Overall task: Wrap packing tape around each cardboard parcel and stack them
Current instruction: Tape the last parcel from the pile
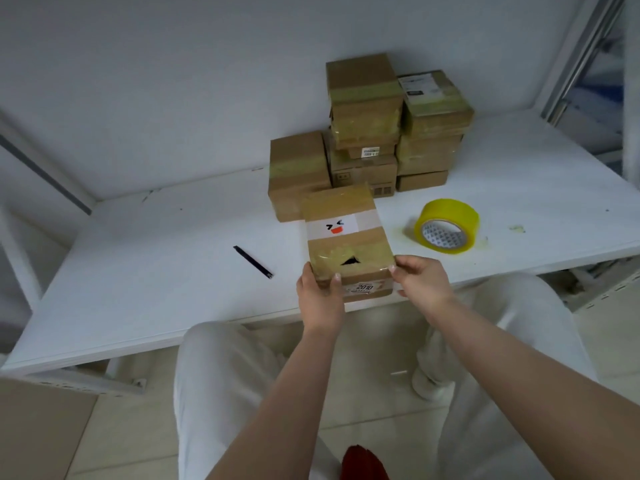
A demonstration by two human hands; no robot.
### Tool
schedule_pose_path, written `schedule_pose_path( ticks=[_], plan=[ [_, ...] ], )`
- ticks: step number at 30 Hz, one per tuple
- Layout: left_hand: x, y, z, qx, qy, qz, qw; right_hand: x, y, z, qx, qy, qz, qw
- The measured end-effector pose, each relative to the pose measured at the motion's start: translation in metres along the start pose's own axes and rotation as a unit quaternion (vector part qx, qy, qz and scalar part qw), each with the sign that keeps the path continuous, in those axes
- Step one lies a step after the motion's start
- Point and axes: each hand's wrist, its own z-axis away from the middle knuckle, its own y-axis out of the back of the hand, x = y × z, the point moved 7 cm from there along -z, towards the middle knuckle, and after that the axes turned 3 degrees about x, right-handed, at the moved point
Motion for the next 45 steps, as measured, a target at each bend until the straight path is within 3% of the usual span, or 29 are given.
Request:
schedule_pose_path(
  ticks=[2, 5, 7, 10, 17, 23, 27, 36, 45],
  plan=[
    [0.001, 0.002, -0.001, -0.017, -0.013, -0.03, 0.999, -0.009, 0.002, 0.0, -0.001, 0.033, 0.115, 0.993],
    [0.013, 0.009, 0.005, -0.011, -0.113, -0.106, 0.988, -0.033, 0.002, 0.012, 0.014, 0.174, 0.319, 0.932],
    [0.028, 0.005, 0.011, -0.025, -0.229, -0.171, 0.958, -0.046, -0.011, 0.023, -0.012, 0.291, 0.386, 0.875],
    [0.037, -0.007, 0.013, -0.062, -0.316, -0.266, 0.908, -0.044, -0.026, 0.028, -0.07, 0.316, 0.456, 0.829],
    [0.019, -0.015, 0.009, -0.084, -0.326, -0.308, 0.89, -0.036, -0.029, 0.023, -0.098, 0.294, 0.459, 0.833],
    [0.021, -0.01, 0.007, -0.092, -0.325, -0.281, 0.898, -0.031, -0.038, 0.03, -0.08, 0.355, 0.525, 0.769],
    [0.019, -0.006, 0.01, -0.09, -0.35, -0.298, 0.884, -0.027, -0.042, 0.03, -0.07, 0.362, 0.558, 0.744],
    [0.012, -0.009, 0.011, -0.112, -0.338, -0.294, 0.887, -0.033, -0.056, 0.036, -0.095, 0.394, 0.552, 0.729],
    [0.013, -0.01, 0.01, -0.095, -0.349, -0.279, 0.89, -0.031, -0.061, 0.033, -0.13, 0.383, 0.526, 0.748]
  ],
)
